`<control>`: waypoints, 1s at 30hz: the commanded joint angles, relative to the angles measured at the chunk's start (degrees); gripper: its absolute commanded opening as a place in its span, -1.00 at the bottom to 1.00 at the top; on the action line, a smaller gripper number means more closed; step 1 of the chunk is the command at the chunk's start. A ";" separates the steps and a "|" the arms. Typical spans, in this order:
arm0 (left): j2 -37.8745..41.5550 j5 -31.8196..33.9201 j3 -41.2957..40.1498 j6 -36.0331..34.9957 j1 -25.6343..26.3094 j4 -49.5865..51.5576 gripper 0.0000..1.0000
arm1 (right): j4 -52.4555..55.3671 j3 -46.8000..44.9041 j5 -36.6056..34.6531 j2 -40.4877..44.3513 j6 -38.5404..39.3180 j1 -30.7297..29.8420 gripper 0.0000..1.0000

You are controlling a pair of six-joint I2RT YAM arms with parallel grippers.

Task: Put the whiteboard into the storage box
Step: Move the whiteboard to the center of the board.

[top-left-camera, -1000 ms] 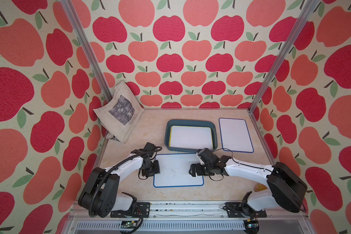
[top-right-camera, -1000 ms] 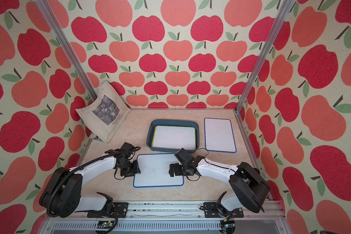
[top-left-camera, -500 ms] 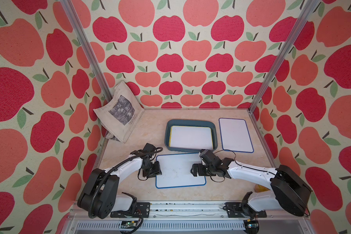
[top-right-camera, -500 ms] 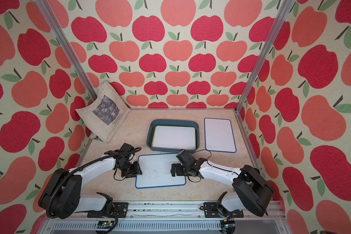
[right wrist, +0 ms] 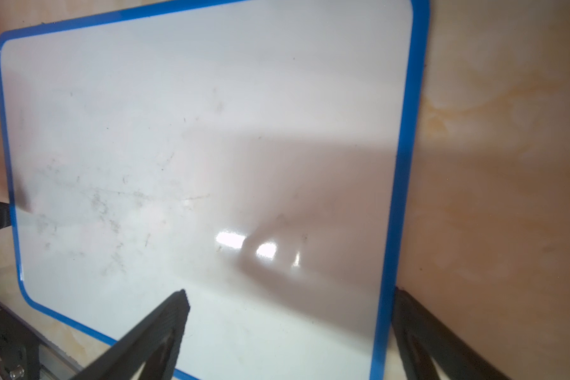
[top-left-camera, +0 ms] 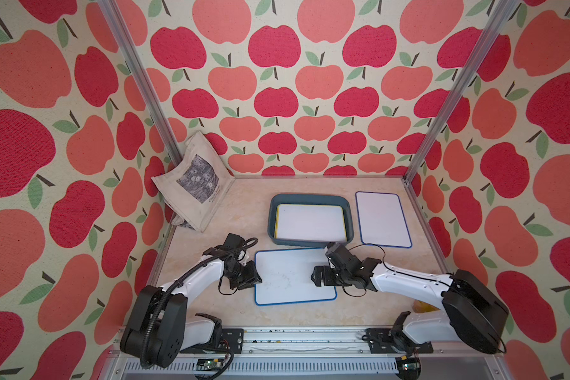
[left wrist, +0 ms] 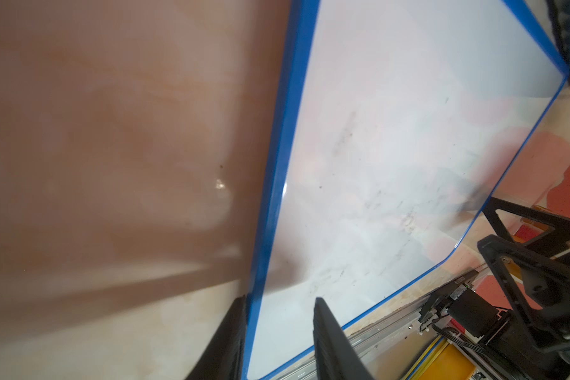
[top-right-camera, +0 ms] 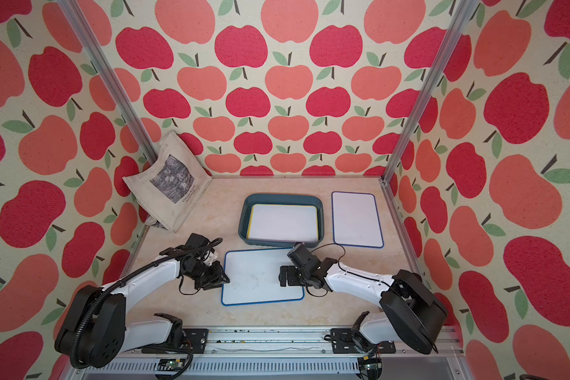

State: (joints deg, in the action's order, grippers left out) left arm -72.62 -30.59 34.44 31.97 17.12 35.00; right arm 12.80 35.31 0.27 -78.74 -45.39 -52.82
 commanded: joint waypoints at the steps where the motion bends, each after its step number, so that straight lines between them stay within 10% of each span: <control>1: 2.16 -16.31 1.18 0.25 0.96 -8.32 -0.35 | -1.40 -3.05 11.43 -3.19 -2.61 -1.94 0.99; 21: 3.07 -19.54 0.02 0.80 0.28 -10.35 -0.61 | -1.37 -2.97 11.10 -2.99 -2.78 -1.94 0.99; 30: -3.27 -8.97 2.27 -0.22 0.35 -6.83 -0.54 | 0.84 -3.38 9.74 -0.66 -3.04 -1.94 0.99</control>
State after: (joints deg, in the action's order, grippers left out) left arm -73.91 -33.04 33.87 31.99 15.77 33.34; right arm 13.15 34.79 -2.57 -77.87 -45.56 -52.82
